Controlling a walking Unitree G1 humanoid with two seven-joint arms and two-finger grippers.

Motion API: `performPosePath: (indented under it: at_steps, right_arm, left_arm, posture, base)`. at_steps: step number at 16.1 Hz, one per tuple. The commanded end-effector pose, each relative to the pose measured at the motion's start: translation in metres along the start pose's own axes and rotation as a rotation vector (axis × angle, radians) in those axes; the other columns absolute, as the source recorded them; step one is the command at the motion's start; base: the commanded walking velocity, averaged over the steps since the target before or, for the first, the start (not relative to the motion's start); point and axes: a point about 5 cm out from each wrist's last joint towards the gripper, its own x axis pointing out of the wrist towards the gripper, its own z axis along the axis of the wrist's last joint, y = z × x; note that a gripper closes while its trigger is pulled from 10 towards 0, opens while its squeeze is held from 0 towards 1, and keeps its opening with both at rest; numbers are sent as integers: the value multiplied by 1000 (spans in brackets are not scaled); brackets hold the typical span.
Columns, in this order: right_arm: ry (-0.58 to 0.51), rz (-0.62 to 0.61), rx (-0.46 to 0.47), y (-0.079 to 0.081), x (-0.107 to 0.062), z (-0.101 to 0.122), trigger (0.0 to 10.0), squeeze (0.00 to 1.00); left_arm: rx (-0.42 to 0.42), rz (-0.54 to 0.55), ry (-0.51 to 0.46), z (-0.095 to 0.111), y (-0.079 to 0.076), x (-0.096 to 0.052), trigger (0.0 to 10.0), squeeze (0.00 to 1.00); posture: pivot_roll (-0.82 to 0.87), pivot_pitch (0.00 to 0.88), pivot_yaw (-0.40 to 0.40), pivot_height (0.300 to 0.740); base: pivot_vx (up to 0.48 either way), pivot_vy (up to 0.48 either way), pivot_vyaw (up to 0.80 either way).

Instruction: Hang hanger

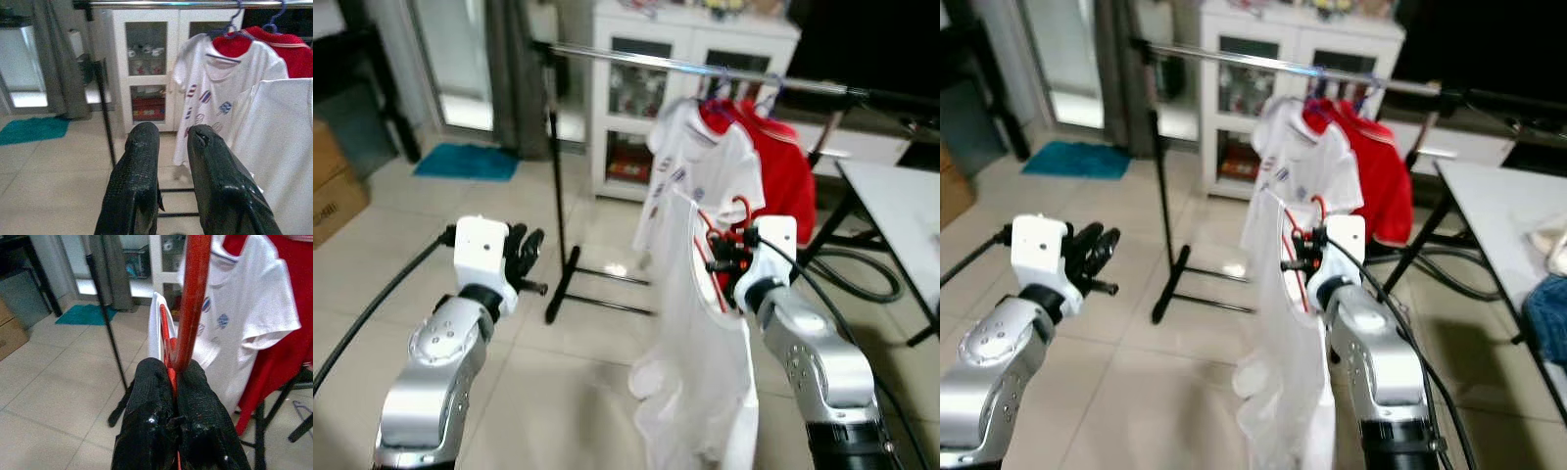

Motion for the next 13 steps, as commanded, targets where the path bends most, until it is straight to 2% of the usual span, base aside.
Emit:
performPosePath:
  at_steps: [1,10,13]
  right_arm:
    - [-31,-28,-6,-8,-1,8,10000,0]
    - [-31,-19,-4,-5,-1,8,10000,0]
    - [-27,-13,-31,-4,1,7,10000,0]
  left_arm:
    - [-6,-27,-4,2,-8,2,10000,0]
    - [-9,-42,-7,2,-10,3,10000,0]
    - [-10,-44,-6,2,-10,3,10000,0]
  posture:
    - [98,0,-55,740]
    - [101,0,-50,740]
    - [103,0,-51,740]
  base:
    - [431,0,0]
    - [433,0,0]
    - [433,0,0]
